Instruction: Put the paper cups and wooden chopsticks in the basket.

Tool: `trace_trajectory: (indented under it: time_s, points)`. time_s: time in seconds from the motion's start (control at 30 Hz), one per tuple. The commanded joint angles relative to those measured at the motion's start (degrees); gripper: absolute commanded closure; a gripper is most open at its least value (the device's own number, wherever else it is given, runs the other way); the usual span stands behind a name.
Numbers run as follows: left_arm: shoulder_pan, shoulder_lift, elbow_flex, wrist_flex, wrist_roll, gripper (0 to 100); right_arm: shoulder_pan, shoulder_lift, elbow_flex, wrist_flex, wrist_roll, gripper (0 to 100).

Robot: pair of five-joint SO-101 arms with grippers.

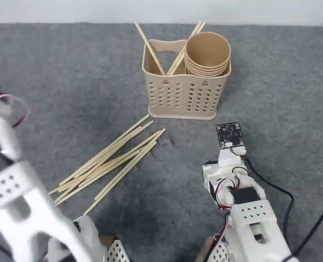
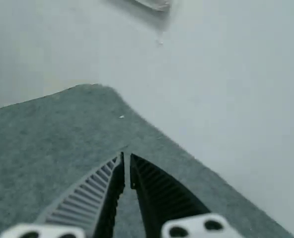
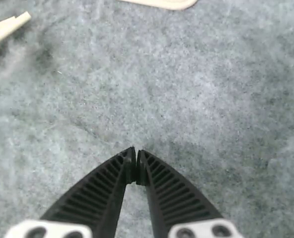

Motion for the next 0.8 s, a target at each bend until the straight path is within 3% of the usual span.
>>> trace_trajectory:
  time_s: [0.0, 0.33, 0.77]
  points:
    - [-4.6, 9.8, -2.1, 0.5, -1.6, 95, 0.7, -1.5, -0.4, -1.7, 1.2, 97.7]
    - [-7.9, 39.7, -12.2, 5.8, -12.9, 91, 0.7, -1.5, -0.4, -1.6, 1.2, 97.7]
    - [-8.2, 68.2, -31.4, 6.1, -15.7, 91, 0.7, -1.5, -0.4, -1.5, 1.1, 97.7]
